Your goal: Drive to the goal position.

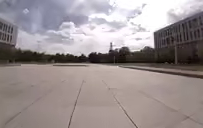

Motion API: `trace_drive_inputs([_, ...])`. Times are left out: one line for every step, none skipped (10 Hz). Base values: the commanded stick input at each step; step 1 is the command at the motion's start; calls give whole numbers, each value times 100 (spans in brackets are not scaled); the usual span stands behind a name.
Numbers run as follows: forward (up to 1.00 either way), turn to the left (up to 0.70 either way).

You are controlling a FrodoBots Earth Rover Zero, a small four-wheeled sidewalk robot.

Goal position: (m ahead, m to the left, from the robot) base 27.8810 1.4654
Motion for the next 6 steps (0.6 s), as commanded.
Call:
trace_drive_inputs([100, 0])
trace_drive_inputs([100, 0])
trace_drive_inputs([100, 0])
trace_drive_inputs([100, 0])
trace_drive_inputs([100, 0])
trace_drive_inputs([100, 0])
